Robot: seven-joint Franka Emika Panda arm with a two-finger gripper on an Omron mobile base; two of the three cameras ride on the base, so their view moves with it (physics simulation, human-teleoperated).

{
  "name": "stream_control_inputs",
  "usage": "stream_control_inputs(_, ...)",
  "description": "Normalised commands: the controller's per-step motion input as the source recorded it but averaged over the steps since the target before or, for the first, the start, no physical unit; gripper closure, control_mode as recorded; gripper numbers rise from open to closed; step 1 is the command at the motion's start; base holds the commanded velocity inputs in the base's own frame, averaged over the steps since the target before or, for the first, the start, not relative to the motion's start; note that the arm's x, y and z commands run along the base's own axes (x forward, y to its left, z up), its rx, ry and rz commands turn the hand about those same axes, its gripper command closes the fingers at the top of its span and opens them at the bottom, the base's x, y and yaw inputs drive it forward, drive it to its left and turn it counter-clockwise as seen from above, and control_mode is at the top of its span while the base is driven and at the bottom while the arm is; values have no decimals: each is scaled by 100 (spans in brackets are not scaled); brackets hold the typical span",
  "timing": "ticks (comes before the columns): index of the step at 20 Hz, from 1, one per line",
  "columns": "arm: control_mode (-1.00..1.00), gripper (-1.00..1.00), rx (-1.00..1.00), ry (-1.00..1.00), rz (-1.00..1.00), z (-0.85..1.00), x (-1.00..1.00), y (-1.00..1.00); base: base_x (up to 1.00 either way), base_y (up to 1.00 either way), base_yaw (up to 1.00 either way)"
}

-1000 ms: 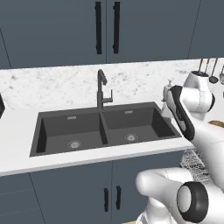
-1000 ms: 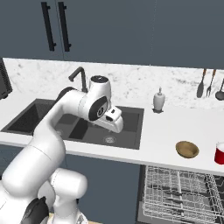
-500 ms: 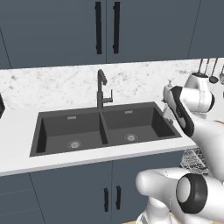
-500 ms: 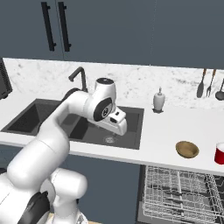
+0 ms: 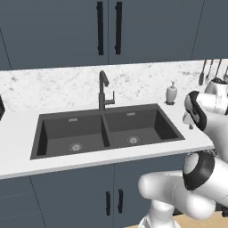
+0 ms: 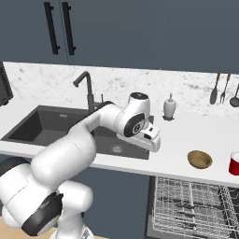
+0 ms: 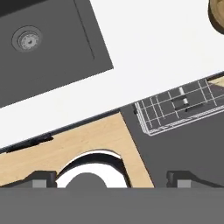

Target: Pick up the cup and bowl from the counter, place them in the dishwasher, and close the dishwasher door.

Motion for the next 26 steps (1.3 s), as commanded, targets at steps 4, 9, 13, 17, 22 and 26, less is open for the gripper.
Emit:
stream_control_inputs(4,-100,-100,0,20,8,0,16,-78,0,0,0)
stream_control_inputs(9,-100,-100,0,6,19,0,37,-67,0,0,0)
stream_control_inputs(13,-100,-100,0,0,13,-32,6,-24,0,0,0)
stream_control_inputs(17,-100,-100,0,2,4,-60,17,-9,0,0,0)
stream_control_inputs(22,-100,-100,0,4,0,-59,45,-8,0,0,0)
stream_control_inputs(26,-100,-100,0,0,0,-36,50,-50,0,0,0)
